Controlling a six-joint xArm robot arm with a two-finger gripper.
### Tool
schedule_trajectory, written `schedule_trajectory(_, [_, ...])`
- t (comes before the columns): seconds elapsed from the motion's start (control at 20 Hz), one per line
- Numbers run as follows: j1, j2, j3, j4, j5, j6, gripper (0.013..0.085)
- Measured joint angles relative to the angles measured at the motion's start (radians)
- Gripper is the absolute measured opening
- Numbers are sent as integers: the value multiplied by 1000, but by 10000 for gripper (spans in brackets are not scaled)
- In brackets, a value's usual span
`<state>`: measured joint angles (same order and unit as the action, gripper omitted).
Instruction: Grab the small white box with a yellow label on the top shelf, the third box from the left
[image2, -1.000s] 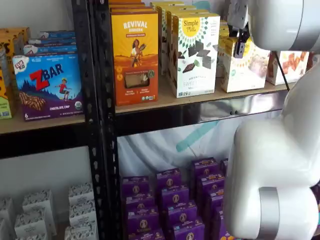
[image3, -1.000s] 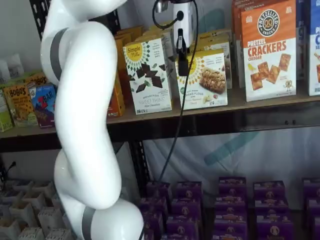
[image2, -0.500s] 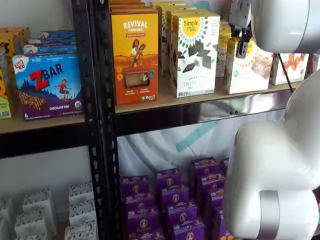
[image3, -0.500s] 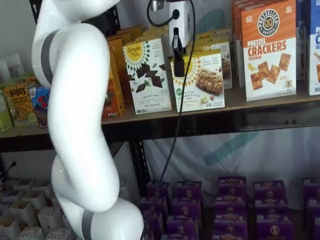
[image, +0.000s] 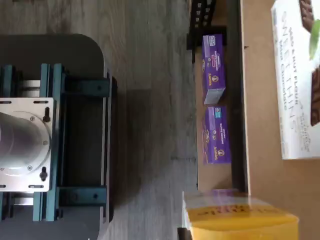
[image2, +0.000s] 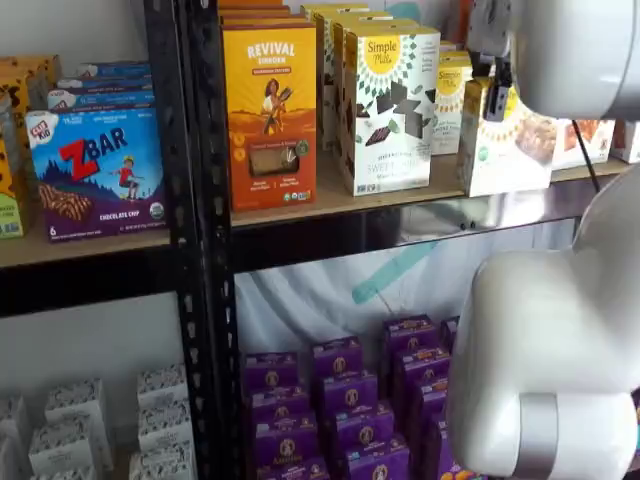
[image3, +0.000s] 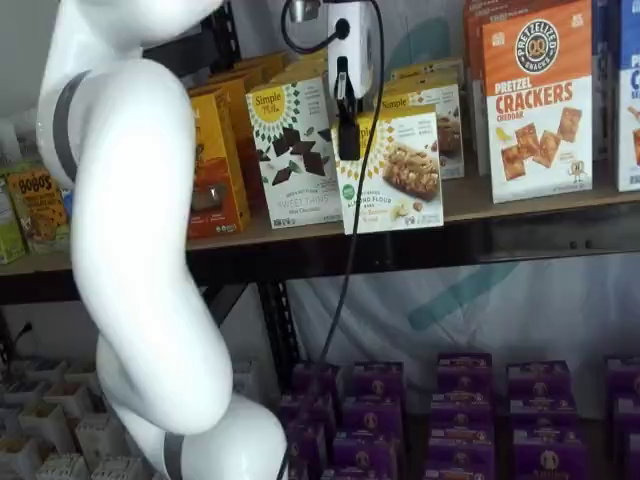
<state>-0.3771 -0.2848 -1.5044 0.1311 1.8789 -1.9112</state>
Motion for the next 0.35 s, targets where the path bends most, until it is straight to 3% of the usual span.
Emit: schedule_trajectory(0.35, [-13, -67, 55, -18, 11, -16, 330])
